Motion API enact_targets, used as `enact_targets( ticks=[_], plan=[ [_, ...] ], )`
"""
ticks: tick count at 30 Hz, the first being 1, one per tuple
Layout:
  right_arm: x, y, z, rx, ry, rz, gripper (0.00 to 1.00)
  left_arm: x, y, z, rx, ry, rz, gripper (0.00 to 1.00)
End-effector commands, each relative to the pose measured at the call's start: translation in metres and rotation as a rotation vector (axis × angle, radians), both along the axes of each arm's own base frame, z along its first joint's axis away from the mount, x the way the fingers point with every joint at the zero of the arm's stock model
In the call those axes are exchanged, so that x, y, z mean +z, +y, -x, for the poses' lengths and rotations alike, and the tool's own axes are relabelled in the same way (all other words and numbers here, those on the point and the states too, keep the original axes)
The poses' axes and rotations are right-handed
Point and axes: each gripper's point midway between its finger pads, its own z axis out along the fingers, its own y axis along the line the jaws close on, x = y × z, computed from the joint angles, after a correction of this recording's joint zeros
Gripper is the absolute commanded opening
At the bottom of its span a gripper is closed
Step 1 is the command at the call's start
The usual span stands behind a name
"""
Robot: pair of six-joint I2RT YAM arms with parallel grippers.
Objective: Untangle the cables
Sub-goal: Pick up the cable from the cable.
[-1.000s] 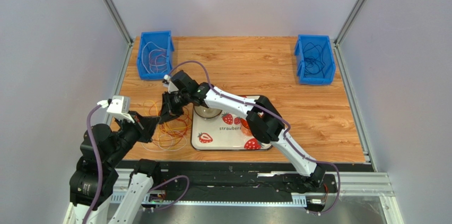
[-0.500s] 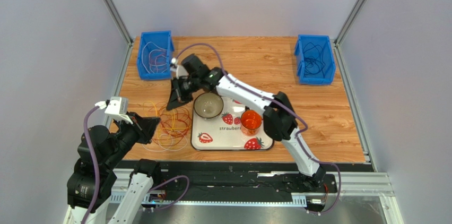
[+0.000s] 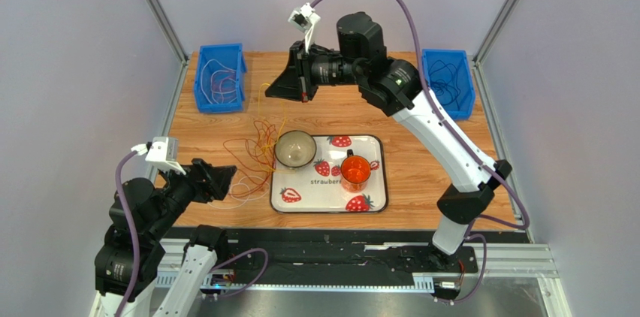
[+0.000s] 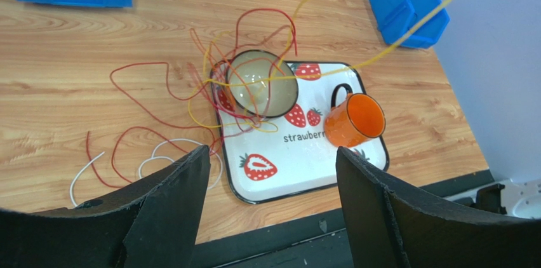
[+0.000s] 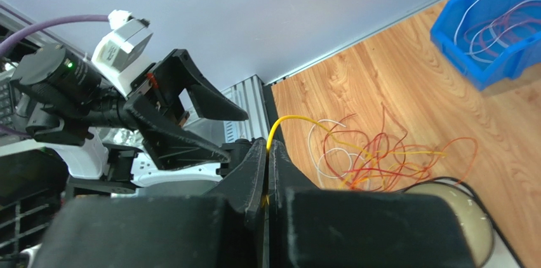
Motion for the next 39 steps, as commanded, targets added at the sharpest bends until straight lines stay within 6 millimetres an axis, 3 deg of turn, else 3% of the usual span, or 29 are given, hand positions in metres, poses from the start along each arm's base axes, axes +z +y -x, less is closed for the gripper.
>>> enact_targets(
  ticks=[1, 5, 6, 7, 8, 9, 10, 17, 20, 28, 35, 39],
  plan=[
    [0.027, -0.027, 0.009, -0.029, -0.189, 0.0, 0.0, 0.005, 0.01, -0.006, 0.057, -0.001, -0.021, 0.81],
    [0.051, -0.045, 0.026, -0.024, -0.279, -0.061, 0.0, -0.002, 0.014, -0.009, 0.086, 0.021, -0.026, 0.81],
    [0.045, -0.045, 0.028, -0.014, -0.274, -0.06, 0.0, -0.003, 0.015, -0.01, 0.095, 0.026, -0.026, 0.8],
    [0.063, -0.053, 0.041, 0.01, -0.315, -0.116, 0.0, -0.004, 0.015, -0.011, 0.098, 0.026, -0.03, 0.79],
    [0.067, -0.055, 0.045, 0.021, -0.329, -0.137, 0.0, -0.004, 0.016, -0.013, 0.099, 0.026, -0.035, 0.79],
    [0.063, -0.056, 0.048, 0.026, -0.317, -0.143, 0.0, -0.003, 0.016, -0.014, 0.102, 0.023, -0.04, 0.79],
    [0.08, -0.063, 0.057, 0.03, -0.359, -0.196, 0.0, -0.004, 0.017, -0.015, 0.104, 0.023, -0.044, 0.79],
    [0.11, -0.076, 0.083, 0.096, -0.403, -0.28, 0.0, 0.005, 0.015, -0.024, 0.091, 0.01, -0.07, 0.77],
    [0.114, -0.079, 0.094, 0.126, -0.408, -0.303, 0.0, 0.01, 0.004, -0.025, 0.025, -0.028, -0.058, 0.76],
    [0.112, -0.081, 0.102, 0.139, -0.411, -0.314, 0.0, 0.02, -0.025, -0.016, -0.15, -0.097, -0.005, 0.69],
    [0.091, -0.073, 0.102, 0.175, -0.37, -0.285, 0.0, 0.072, -0.051, 0.012, -0.353, -0.337, 0.018, 0.66],
    [0.081, -0.073, 0.108, 0.21, -0.35, -0.267, 0.0, 0.095, -0.061, 0.018, -0.433, -0.426, 0.011, 0.64]
  ],
)
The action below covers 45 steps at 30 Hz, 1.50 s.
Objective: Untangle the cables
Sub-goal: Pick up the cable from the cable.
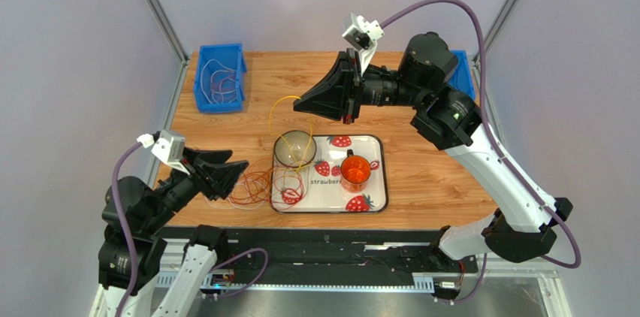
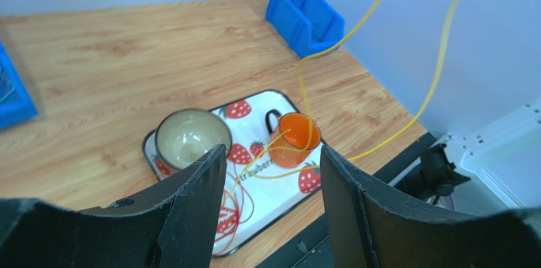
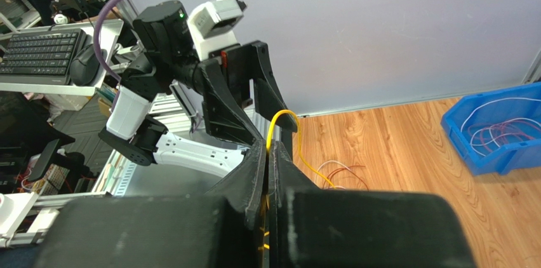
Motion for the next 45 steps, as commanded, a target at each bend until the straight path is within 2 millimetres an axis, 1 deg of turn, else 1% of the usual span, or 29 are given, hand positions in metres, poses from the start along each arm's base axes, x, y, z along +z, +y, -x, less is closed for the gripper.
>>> enact_targets(
  ticks=[1, 2, 5, 10, 11, 16, 23, 25, 26, 27, 29, 32, 33, 35, 36, 37, 38, 39, 40, 41, 42, 43, 44, 45],
  plan=[
    [0.009, -0.007, 0.018, 0.061, -0.029, -0.026, 0.0, 0.05, -0.019, 0.016, -0.16, -0.211, 0.002, 0.64],
    [0.008, -0.007, 0.02, 0.066, -0.026, -0.023, 0.0, 0.06, -0.024, 0.019, -0.201, -0.241, 0.005, 0.64],
    [0.0, -0.006, 0.023, 0.08, -0.005, -0.005, 0.0, 0.074, -0.032, 0.02, -0.258, -0.28, 0.016, 0.63],
    [-0.008, -0.003, 0.026, 0.094, 0.012, 0.01, 0.0, 0.088, -0.042, 0.015, -0.325, -0.29, 0.035, 0.62],
    [-0.009, -0.002, 0.026, 0.094, 0.013, 0.01, 0.0, 0.089, -0.044, 0.016, -0.347, -0.292, 0.036, 0.62],
    [-0.013, 0.004, 0.03, 0.113, 0.023, 0.019, 0.0, 0.096, -0.051, 0.008, -0.385, -0.286, 0.049, 0.57],
    [-0.016, 0.014, 0.034, 0.137, 0.027, 0.026, 0.0, 0.097, -0.059, 0.001, -0.449, -0.261, 0.057, 0.54],
    [-0.017, 0.017, 0.035, 0.144, 0.03, 0.027, 0.0, 0.097, -0.061, 0.0, -0.459, -0.257, 0.063, 0.51],
    [-0.017, 0.018, 0.036, 0.145, 0.031, 0.029, 0.0, 0.097, -0.061, -0.001, -0.459, -0.256, 0.064, 0.49],
    [-0.018, 0.019, 0.038, 0.153, 0.032, 0.03, 0.0, 0.097, -0.061, -0.002, -0.461, -0.252, 0.066, 0.44],
    [-0.018, 0.021, 0.038, 0.157, 0.03, 0.028, 0.0, 0.096, -0.062, -0.002, -0.47, -0.252, 0.07, 0.42],
    [-0.02, 0.026, 0.04, 0.167, 0.034, 0.032, 0.0, 0.095, -0.063, -0.004, -0.476, -0.247, 0.077, 0.25],
    [-0.02, 0.028, 0.041, 0.167, 0.034, 0.03, 0.0, 0.096, -0.063, -0.004, -0.473, -0.246, 0.08, 0.16],
    [-0.022, 0.03, 0.04, 0.164, 0.039, 0.035, 0.0, 0.096, -0.062, -0.006, -0.455, -0.244, 0.085, 0.04],
    [-0.024, 0.032, 0.036, 0.147, 0.048, 0.042, 0.04, 0.094, -0.061, -0.007, -0.442, -0.238, 0.082, 0.0],
    [-0.025, 0.032, 0.036, 0.139, 0.051, 0.046, 0.11, 0.099, -0.057, -0.01, -0.405, -0.249, 0.082, 0.0],
    [-0.028, 0.033, 0.033, 0.125, 0.054, 0.056, 0.2, 0.101, -0.054, -0.011, -0.374, -0.256, 0.078, 0.0],
    [-0.032, 0.032, 0.027, 0.084, 0.065, 0.068, 0.39, 0.096, -0.05, -0.016, -0.334, -0.232, 0.062, 0.0],
    [-0.034, 0.031, 0.022, 0.053, 0.07, 0.078, 0.46, 0.107, -0.041, -0.024, -0.246, -0.25, 0.057, 0.0],
    [-0.043, 0.031, 0.016, 0.015, 0.081, 0.097, 0.5, 0.11, -0.035, -0.027, -0.205, -0.255, 0.046, 0.0],
    [-0.05, 0.03, 0.004, -0.064, 0.094, 0.117, 0.56, 0.104, -0.031, -0.035, -0.164, -0.225, 0.013, 0.0],
    [-0.051, 0.025, 0.0, -0.1, 0.096, 0.119, 0.57, 0.119, -0.02, -0.039, -0.084, -0.256, 0.008, 0.0],
    [-0.056, 0.023, -0.005, -0.138, 0.105, 0.128, 0.58, 0.123, -0.015, -0.043, -0.048, -0.255, 0.0, 0.0],
    [-0.071, 0.021, -0.018, -0.217, 0.134, 0.158, 0.59, 0.131, -0.01, -0.047, -0.016, -0.262, -0.015, 0.0]
  ],
)
